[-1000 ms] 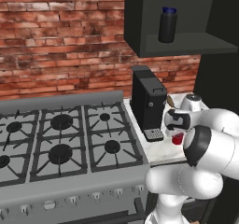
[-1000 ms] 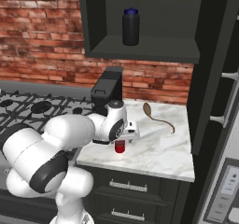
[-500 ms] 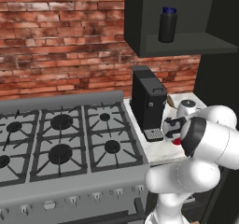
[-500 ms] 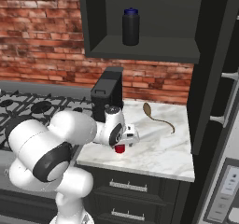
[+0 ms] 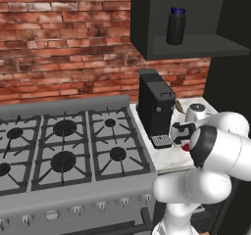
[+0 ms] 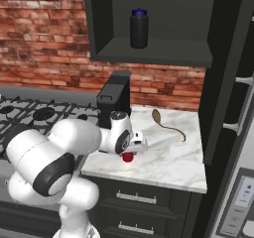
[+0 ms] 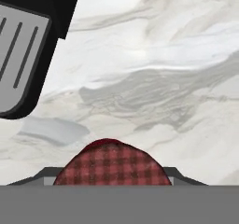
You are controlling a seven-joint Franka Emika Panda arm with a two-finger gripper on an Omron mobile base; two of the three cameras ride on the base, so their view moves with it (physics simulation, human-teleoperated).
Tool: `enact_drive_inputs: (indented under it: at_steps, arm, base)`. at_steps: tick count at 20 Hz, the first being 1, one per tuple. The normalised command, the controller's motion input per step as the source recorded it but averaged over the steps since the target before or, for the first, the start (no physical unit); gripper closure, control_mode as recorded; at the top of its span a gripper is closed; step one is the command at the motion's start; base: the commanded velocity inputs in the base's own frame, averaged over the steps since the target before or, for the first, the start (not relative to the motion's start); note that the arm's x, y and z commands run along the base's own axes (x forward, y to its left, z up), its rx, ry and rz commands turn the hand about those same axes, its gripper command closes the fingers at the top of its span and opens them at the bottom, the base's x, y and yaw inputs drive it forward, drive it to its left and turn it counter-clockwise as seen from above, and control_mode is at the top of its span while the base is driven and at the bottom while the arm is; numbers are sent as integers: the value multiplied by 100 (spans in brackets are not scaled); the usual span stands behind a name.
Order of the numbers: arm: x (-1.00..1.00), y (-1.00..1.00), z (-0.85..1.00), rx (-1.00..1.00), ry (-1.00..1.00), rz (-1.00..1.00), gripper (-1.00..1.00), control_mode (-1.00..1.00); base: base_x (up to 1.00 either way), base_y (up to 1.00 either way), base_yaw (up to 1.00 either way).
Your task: Pick the yogurt and jam from the counter and place them in the cabinets closest to them.
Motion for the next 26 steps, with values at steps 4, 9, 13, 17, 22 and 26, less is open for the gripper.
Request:
enact_drive_inputs:
  at_steps: [4,9,13,17,22,26]
  arm:
    - [-1,0,53,2,-2,0,100,-100]
    - [-4,0,61,0,0,0,100,-100]
    - [-4,-1,63,0,0,0,100,-100]
    - [-4,-2,64,1,-1,0,100,-100]
    - [-8,-10,62,3,-4,0,100,-100]
    - [-7,-12,60,4,-2,0,100,-100]
  base:
    - [0,0,0]
    - [0,0,0]
    - [0,0,0]
    - [0,0,0]
    - [0,0,0]
    - [0,0,0]
